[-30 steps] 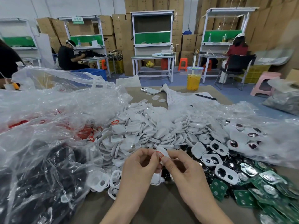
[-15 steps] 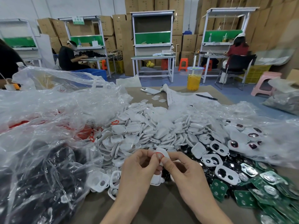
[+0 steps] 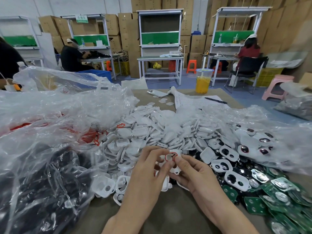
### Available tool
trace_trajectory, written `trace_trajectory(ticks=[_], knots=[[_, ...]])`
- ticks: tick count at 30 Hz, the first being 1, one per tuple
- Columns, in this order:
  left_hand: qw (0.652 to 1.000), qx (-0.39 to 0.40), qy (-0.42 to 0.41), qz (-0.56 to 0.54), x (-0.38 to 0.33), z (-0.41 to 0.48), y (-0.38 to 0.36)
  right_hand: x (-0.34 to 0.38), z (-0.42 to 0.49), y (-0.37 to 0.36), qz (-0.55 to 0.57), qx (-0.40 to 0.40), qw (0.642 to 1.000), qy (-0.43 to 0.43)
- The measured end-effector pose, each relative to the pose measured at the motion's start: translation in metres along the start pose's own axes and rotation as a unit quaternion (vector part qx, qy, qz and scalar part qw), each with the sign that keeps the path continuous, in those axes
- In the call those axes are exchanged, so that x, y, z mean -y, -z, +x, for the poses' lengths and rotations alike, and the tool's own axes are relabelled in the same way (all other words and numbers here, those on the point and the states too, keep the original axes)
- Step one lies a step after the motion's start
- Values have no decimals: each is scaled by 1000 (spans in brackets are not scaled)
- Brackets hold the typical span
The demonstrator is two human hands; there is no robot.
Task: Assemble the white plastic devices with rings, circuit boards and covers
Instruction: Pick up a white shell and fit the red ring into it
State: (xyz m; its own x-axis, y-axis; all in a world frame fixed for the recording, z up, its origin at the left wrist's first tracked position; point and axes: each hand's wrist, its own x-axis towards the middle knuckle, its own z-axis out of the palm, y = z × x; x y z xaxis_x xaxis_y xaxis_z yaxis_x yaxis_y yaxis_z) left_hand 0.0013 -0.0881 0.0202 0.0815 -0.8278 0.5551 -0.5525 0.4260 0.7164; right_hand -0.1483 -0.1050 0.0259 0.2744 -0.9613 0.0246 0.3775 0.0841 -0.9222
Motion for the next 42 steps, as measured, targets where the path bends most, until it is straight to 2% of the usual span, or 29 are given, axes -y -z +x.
trace_trajectory(ticks=[3, 12, 18, 22, 26, 29, 31, 38, 42], knots=[[1000, 4, -15, 11, 2, -1, 2, 2, 0, -1, 4, -1, 1000, -8], [999, -5, 23, -47, -6, -3, 3, 8, -3, -3, 24, -20, 999, -28], [996, 16, -59, 64, -8, -6, 3, 10, -5, -6, 2, -16, 1000, -18], [996, 1, -50, 67, -8, -6, 5, 9, -5, -7, -15, -27, 999, -9], [999, -22, 5, -23, -14, -4, 6, 10, -6, -7, -8, -36, 999, -6], [986, -30, 92, -138, -17, -2, 6, 12, -7, -8, -2, -36, 999, -8], [977, -26, 128, -167, -19, -2, 8, 12, -7, -8, -3, -42, 999, -10], [948, -25, 168, -268, -22, 3, 10, 12, -7, -9, 16, -53, 998, -12], [933, -9, 182, -310, -25, 4, 12, 10, -8, -12, 25, -23, 999, -11]])
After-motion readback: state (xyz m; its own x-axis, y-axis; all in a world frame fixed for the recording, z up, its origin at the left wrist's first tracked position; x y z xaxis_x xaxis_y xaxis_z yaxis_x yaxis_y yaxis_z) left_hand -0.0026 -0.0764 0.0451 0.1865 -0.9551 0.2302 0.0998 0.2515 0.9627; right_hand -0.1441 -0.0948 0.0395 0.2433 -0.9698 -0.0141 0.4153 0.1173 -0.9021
